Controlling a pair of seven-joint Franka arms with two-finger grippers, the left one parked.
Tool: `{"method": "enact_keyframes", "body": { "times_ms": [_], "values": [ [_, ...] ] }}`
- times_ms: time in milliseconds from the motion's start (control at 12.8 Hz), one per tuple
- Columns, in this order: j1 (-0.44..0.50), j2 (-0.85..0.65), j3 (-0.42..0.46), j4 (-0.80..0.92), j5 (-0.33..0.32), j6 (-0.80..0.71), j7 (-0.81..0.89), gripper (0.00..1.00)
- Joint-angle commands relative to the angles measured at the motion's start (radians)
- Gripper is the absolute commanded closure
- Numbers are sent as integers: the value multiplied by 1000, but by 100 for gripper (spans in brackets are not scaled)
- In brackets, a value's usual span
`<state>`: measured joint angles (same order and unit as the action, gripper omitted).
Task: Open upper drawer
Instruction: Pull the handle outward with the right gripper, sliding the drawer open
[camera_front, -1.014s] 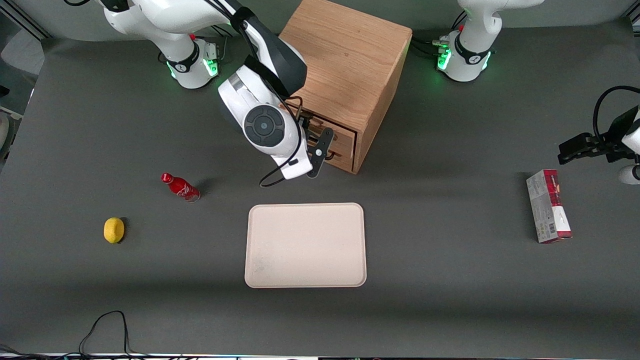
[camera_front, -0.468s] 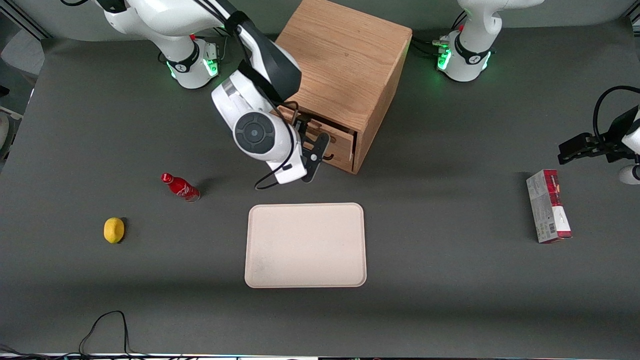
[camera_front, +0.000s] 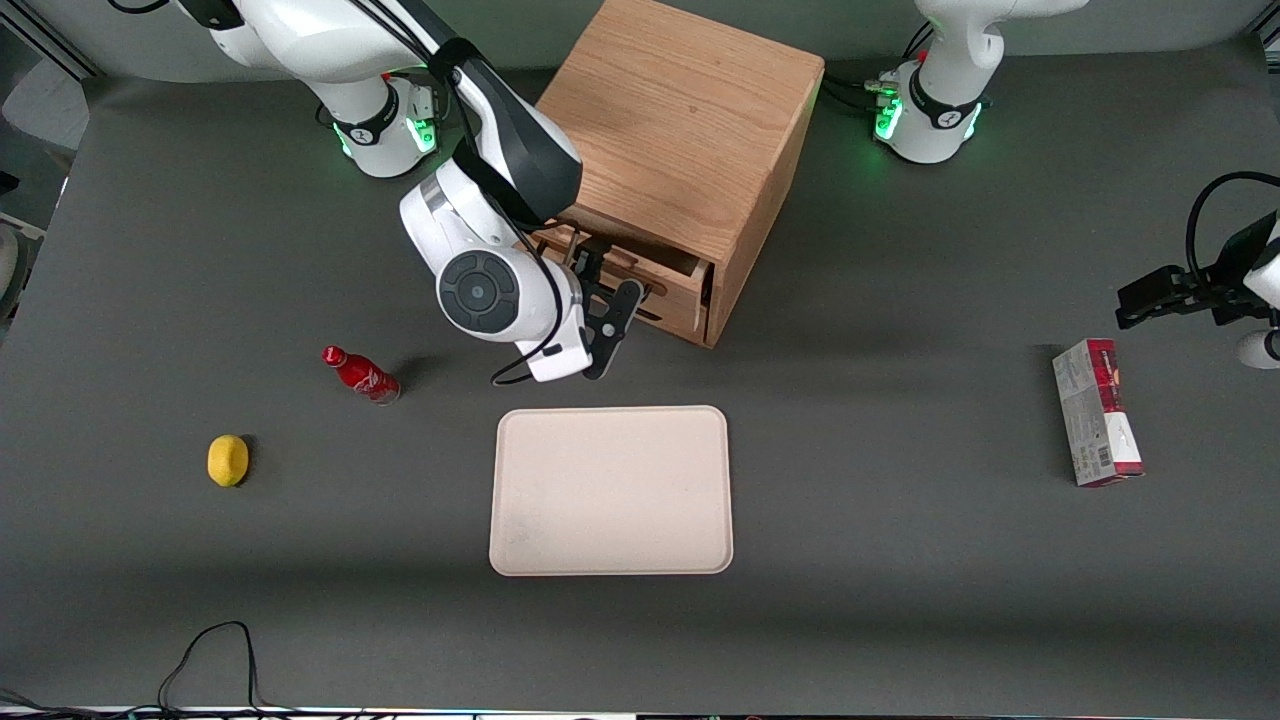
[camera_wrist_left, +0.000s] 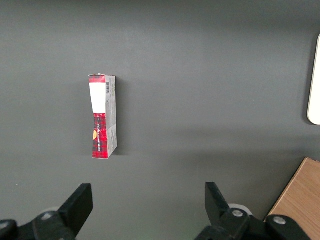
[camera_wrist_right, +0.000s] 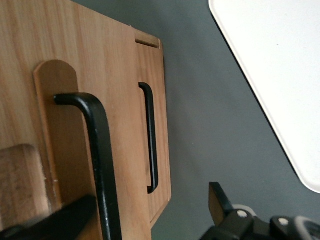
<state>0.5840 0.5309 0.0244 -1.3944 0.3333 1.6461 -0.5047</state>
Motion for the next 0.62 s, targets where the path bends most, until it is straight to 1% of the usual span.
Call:
{"method": "enact_keyframes", "body": {
  "times_ms": [0, 546],
  "values": [
    [-15, 12, -8, 14, 46, -16, -26, 0],
    [-16, 32, -9, 15, 33, -11, -29, 0]
  ]
}}
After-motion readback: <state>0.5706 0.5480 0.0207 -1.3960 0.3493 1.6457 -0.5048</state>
